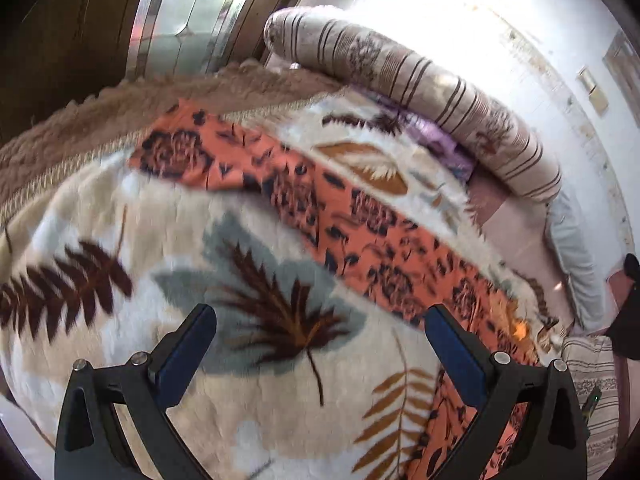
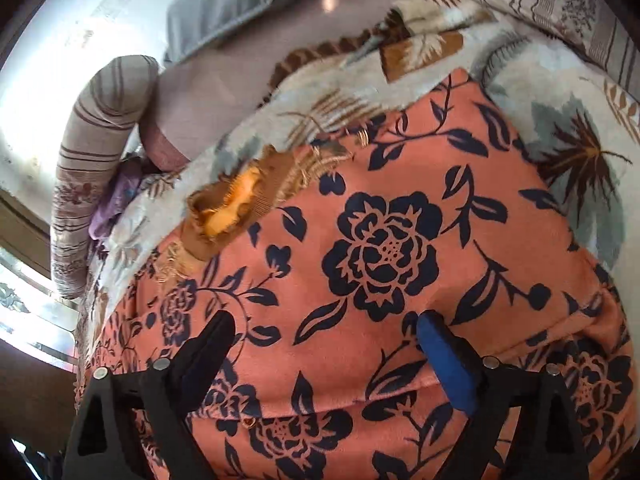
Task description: Fold small clothes
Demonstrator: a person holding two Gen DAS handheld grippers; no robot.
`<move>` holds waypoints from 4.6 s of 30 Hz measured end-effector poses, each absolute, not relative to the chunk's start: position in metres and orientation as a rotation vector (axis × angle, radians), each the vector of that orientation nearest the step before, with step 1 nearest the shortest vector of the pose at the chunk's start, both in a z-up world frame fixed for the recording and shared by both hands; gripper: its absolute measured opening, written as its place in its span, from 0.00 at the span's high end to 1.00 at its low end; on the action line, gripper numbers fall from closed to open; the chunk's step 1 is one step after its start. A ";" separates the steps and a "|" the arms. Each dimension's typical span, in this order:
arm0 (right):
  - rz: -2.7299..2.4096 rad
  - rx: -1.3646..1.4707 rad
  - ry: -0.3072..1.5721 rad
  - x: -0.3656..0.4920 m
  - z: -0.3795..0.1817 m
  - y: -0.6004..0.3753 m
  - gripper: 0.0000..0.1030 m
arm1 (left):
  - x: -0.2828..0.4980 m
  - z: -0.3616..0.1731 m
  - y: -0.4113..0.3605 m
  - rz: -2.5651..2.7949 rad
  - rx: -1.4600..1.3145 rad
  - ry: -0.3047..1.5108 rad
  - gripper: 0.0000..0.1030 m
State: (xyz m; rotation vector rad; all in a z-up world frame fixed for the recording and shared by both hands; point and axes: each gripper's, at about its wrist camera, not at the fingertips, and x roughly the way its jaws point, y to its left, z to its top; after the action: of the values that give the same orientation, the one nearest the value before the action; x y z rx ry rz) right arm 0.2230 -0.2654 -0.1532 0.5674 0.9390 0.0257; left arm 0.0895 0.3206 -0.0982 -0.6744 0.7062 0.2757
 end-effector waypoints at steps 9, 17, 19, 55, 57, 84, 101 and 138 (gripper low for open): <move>0.129 0.433 0.884 0.151 -0.167 -0.220 0.08 | 0.133 -0.149 0.429 0.263 -1.223 0.646 0.00; 0.146 0.398 0.864 0.148 -0.176 -0.216 0.05 | 0.154 -0.166 0.447 0.336 -1.409 0.563 0.00; 0.149 0.404 0.859 0.147 -0.177 -0.218 0.04 | 0.157 -0.168 0.453 0.384 -1.408 0.564 0.10; 0.243 0.706 0.773 0.132 -0.156 -0.264 0.04 | 0.225 -0.100 0.077 -0.027 -0.248 0.932 0.20; 0.203 0.753 0.725 0.135 -0.138 -0.285 0.04 | 0.221 -0.107 0.105 0.033 -0.266 0.935 0.20; -0.101 0.612 0.908 0.195 -0.176 -0.344 0.75 | 0.261 -0.154 0.119 0.031 -0.179 1.058 0.18; 0.034 0.348 1.137 0.247 -0.148 -0.280 0.91 | 0.248 -0.150 0.125 0.020 -0.229 1.050 0.16; 0.155 0.852 0.823 0.222 -0.146 -0.380 0.04 | 0.243 -0.145 0.143 0.128 -0.166 0.987 0.01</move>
State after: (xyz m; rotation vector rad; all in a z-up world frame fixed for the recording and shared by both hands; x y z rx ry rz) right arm 0.2224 -0.3800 -0.1455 0.8517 0.8229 0.1548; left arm 0.2432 0.1426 -0.1452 -0.1657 0.9873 0.1281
